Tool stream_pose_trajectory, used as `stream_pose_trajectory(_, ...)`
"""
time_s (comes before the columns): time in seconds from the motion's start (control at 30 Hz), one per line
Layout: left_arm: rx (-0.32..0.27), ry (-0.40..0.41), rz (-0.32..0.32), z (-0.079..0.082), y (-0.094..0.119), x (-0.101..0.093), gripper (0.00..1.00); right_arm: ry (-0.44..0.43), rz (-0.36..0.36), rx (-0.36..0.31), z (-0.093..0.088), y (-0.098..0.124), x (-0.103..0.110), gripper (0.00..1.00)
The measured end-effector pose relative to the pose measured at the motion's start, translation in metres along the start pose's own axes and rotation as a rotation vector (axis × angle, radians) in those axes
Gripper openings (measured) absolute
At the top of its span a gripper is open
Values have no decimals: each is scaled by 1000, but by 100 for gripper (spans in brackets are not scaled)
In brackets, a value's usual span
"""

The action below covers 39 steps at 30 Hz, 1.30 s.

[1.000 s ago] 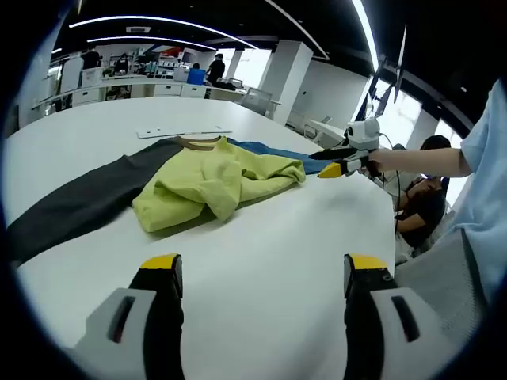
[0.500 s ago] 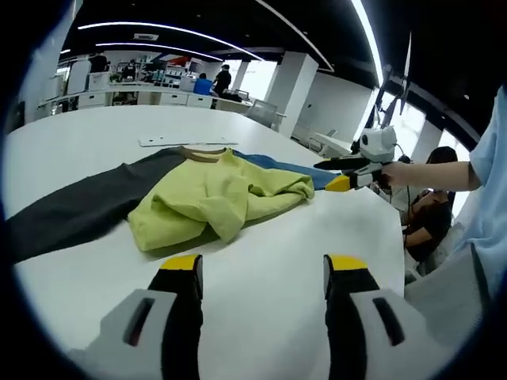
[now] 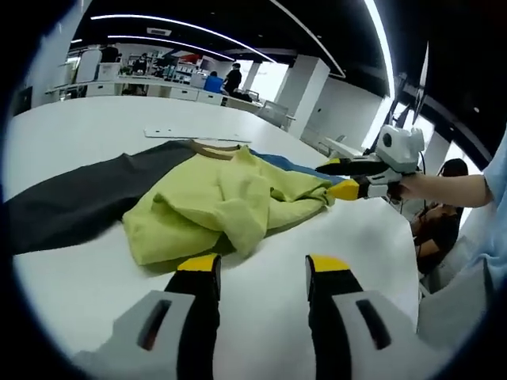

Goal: Fold the garment on the visible template until the final outline fits inside the template.

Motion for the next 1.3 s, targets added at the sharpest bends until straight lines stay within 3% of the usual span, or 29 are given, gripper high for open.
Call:
stream_pose_trajectory(0.17, 11, -16, 14, -1, -7, 3, 30, 40, 16, 9, 6, -23, 8, 30)
stream_pose_trajectory(0.27, 10, -18, 19, 0, -11, 5, 28, 35, 38, 6, 12, -32, 12, 25)
stream_pose_trajectory(0.37, 4, -9, 30, 1, -14, 8, 25, 101, 51, 8, 16, -45, 15, 17)
stream_pose_trajectory(0.43, 5, 2, 33, 0, -17, 9, 26, 99, 57, 11, 17, -50, 16, 14)
stream_pose_trajectory(0.6, 2, -3, 37, 1, -19, 10, 20, 102, 75, 19, 15, -58, 22, 11)
stream_pose_trajectory(0.73, -10, -2, 43, 4, -19, 12, 11, 109, 84, 32, 14, -63, 22, 10)
stream_pose_trajectory(0.9, -13, 9, 40, 6, -21, 13, 9, 129, 84, 48, 14, -68, 22, 8)
stream_pose_trajectory(1.03, -10, 16, 30, 6, -21, 11, 4, 137, 71, 52, 14, -68, 21, 0)
stream_pose_trajectory(1.3, 5, 23, 28, 7, -12, 7, 2, 114, 71, 50, 16, -55, 21, 0)
Point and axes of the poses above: the point that each gripper's makers call its tool centre point, and the gripper's own axes: y roughly backward along the fingers, x roughly to its left, z roughly out of its top, the point moved 7 cm from there along y, roughly backward along the fingers, and after that the axes turned 4 degrees about -z, right-handed, at the moved point
